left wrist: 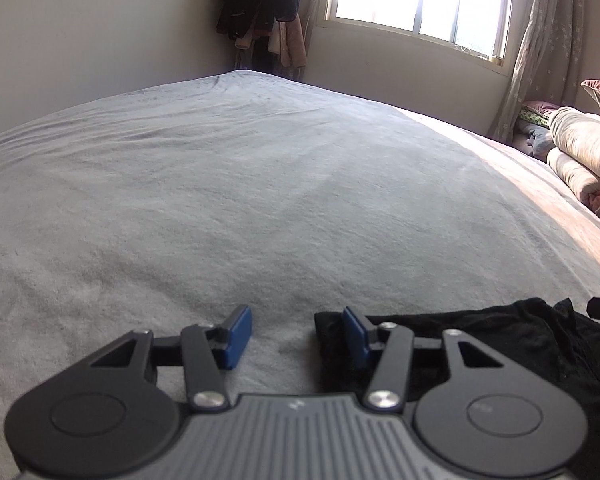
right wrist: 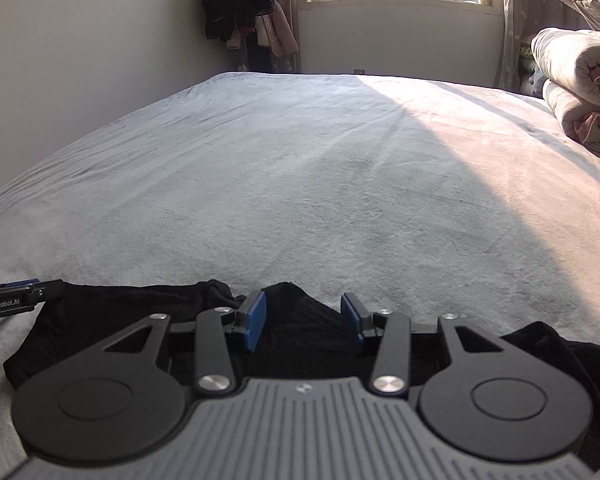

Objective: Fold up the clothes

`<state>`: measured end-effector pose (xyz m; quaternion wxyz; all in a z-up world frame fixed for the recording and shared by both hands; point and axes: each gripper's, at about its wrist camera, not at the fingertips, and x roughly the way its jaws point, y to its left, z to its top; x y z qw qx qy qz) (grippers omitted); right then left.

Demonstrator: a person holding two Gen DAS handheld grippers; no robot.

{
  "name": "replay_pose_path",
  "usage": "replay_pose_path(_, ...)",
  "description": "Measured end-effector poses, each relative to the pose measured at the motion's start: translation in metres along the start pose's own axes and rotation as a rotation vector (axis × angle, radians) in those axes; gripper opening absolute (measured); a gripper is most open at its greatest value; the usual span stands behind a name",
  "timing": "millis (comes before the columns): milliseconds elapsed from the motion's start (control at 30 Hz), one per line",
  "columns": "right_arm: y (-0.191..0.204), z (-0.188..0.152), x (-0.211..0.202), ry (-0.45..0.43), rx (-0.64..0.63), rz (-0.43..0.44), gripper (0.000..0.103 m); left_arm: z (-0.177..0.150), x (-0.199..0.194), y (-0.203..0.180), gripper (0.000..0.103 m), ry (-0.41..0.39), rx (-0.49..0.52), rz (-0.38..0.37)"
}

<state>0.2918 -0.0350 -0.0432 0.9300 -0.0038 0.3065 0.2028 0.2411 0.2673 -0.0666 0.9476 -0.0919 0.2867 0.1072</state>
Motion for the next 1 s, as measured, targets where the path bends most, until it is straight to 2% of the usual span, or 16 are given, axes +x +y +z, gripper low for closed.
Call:
replay_pose_path(33,0.001,0.000,0.005,-0.002,-0.001,0.002,0.046,0.000,0.000,-0.001,0.031,-0.001,0.005,-0.002)
replay_pose_path(133,0.005,-0.003,0.020,0.005,-0.028,0.007,0.046,-0.001,0.000,-0.004,0.009,-0.003,0.019,-0.010)
replay_pose_path(200,0.009,-0.006,0.028,0.009,-0.056,0.002,0.046,-0.001,0.000,-0.005,0.002,-0.004,0.029,-0.016)
replay_pose_path(367,0.014,-0.007,0.036,0.007,-0.141,0.004,0.045,-0.001,0.000,-0.008,0.001,-0.007,0.042,-0.022)
replay_pose_path(467,0.007,-0.003,0.038,0.003,-0.112,0.035,0.036,0.000,0.000,-0.004,0.001,-0.010,0.022,-0.010)
replay_pose_path(500,0.005,-0.003,0.038,0.003,-0.103,0.046,0.032,0.001,-0.001,-0.003,0.001,-0.015,0.019,-0.003)
replay_pose_path(533,0.004,-0.002,0.038,0.002,-0.096,0.056,0.023,0.001,-0.002,-0.003,0.001,-0.019,0.017,0.001)
replay_pose_path(600,0.003,-0.002,0.035,-0.020,-0.091,0.059,0.017,0.002,-0.004,-0.002,0.001,-0.032,0.012,0.009)
replay_pose_path(633,0.003,-0.002,0.032,-0.036,-0.086,0.059,0.008,0.002,-0.005,-0.001,0.001,-0.038,0.009,0.013)
replay_pose_path(767,0.001,0.001,0.026,-0.101,-0.074,0.047,0.007,0.005,-0.013,0.002,0.001,-0.076,-0.006,0.026)
replay_pose_path(1000,0.007,-0.004,0.049,-0.027,-0.124,0.008,0.008,0.000,0.001,-0.008,0.002,-0.023,0.065,0.077)
